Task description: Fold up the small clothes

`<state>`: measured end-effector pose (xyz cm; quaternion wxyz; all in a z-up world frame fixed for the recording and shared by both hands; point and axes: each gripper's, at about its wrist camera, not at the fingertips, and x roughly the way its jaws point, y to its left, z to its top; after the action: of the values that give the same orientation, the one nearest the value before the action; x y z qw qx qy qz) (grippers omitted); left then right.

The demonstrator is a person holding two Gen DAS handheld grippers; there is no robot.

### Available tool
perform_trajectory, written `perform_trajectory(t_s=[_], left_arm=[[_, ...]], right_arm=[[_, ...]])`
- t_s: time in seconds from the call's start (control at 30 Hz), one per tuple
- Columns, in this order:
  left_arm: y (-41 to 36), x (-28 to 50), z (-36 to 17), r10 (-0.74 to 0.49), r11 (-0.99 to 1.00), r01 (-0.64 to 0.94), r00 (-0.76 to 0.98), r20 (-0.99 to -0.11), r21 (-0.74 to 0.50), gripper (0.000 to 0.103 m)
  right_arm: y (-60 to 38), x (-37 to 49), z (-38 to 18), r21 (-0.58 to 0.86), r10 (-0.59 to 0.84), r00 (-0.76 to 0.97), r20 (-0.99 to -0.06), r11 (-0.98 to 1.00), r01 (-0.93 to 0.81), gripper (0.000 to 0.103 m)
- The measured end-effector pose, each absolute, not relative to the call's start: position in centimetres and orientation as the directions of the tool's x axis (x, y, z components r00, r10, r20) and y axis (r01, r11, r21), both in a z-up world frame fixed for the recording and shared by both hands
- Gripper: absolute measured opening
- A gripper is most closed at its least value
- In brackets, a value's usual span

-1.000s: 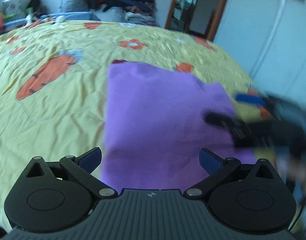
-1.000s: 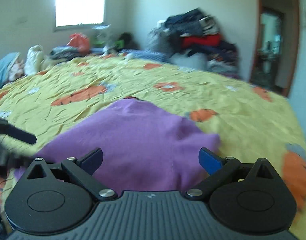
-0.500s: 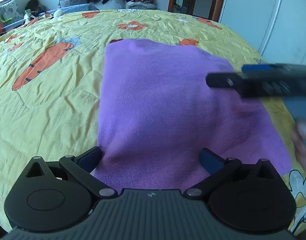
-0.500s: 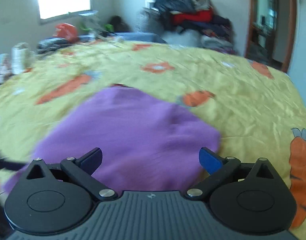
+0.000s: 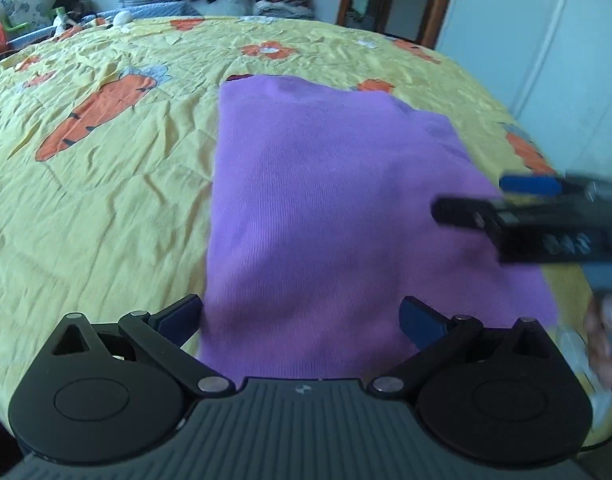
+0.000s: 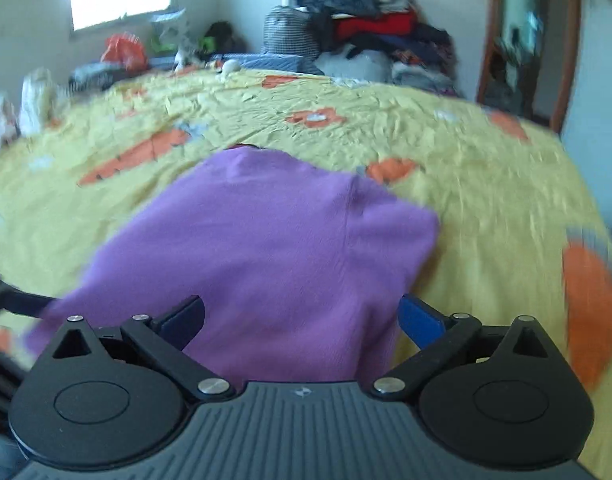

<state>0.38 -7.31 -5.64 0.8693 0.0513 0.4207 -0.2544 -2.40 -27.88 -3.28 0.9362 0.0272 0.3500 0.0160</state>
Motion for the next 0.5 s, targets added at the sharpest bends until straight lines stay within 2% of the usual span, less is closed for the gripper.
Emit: perform_trajectory(t_s=[0.03, 0.1, 0.17, 0.23, 0.3, 0.5], left_arm=[[-6.8, -0.4, -5.6, -0.4, 0.861, 0.494, 0.514, -0.759, -0.119, 0.103], [-5.8, -1.9, -5.7, -0.385, 0.867, 0.487, 0.515, -0.766, -0.109, 0.103], [-5.1, -2.9, -6.0, -0.379, 0.869, 0.482, 0.506, -0.775, -0.11, 0.103], [-4.9, -3.6, -6.3, -0.367, 0.87, 0.484, 0.504, -0.781, -0.096, 0.103], [-5.1, -3.9, -6.5, -0.347, 0.871, 0.485, 0.508, -0.788, -0.071, 0.103], [-6.2, -4.0, -6.7, -0.28, 0.89, 0.456, 0.527, -0.802, -0.01, 0.103]], right_arm=[[-27.7, -3.9, -3.4, 0.067, 0.037, 0.75, -0.66, 0.998, 0.01, 0.103], [-27.3, -7.0, -4.0, 0.033, -0.078, 0.726, -0.683, 0.99, 0.138, 0.103], [-27.0, -10.0, -4.9, 0.061, -0.104, 0.694, -0.713, 0.976, 0.208, 0.103], [-26.4, -12.6, -5.8, 0.088, -0.109, 0.681, -0.724, 0.965, 0.249, 0.103], [-25.1, -13.9, -6.3, 0.034, -0.153, 0.675, -0.722, 0.966, 0.256, 0.103], [-22.8, -12.4, -6.7, -0.008, -0.211, 0.66, -0.721, 0.955, 0.297, 0.103]])
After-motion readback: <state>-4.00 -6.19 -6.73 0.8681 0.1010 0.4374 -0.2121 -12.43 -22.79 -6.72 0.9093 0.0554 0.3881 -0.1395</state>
